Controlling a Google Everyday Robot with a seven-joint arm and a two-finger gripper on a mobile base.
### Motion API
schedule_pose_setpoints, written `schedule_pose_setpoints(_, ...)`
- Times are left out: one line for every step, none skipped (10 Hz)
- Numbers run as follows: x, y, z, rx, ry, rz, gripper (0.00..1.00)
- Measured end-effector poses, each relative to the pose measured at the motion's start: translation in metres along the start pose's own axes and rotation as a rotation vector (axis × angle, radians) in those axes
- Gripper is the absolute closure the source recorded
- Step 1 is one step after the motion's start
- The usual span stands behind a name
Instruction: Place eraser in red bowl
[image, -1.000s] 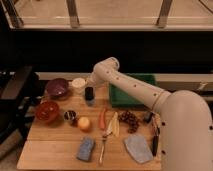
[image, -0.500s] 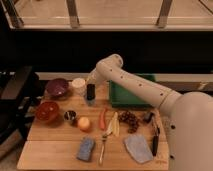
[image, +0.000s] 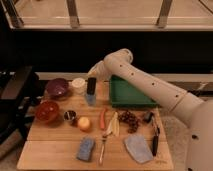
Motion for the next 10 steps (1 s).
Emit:
schedule_pose_setpoints(0.000,-0.008,-0.006,0.033,0.002,-0.005,1.00)
schedule_pose_setpoints(-0.002,-0.017,-0.010,0.070,-0.002,-0.013,1.00)
schedule_pose_setpoints(-0.008,-0.031,-0.009,0.115,-0.014,-0.026,1.00)
schedule_pose_setpoints(-0.014,-0.043,-0.006,0.146,-0.031,-0.041,1.00)
schedule_pose_setpoints(-0.021,-0.054,-0.001,0.174,-0.050,-0.057,1.00)
schedule_pose_setpoints(-0.030,-0.067,0.006,0.207,-0.075,-0.075,1.00)
schedule_pose_setpoints(-0.039,-0.079,0.013,0.235,-0.100,-0.092,1.00)
schedule_pose_setpoints(-0.047,-0.089,0.020,0.256,-0.123,-0.106,1.00)
schedule_pose_setpoints(-0.059,-0.103,0.029,0.286,-0.159,-0.123,1.00)
schedule_pose_setpoints(-0.072,-0.112,0.036,0.308,-0.191,-0.134,1.00)
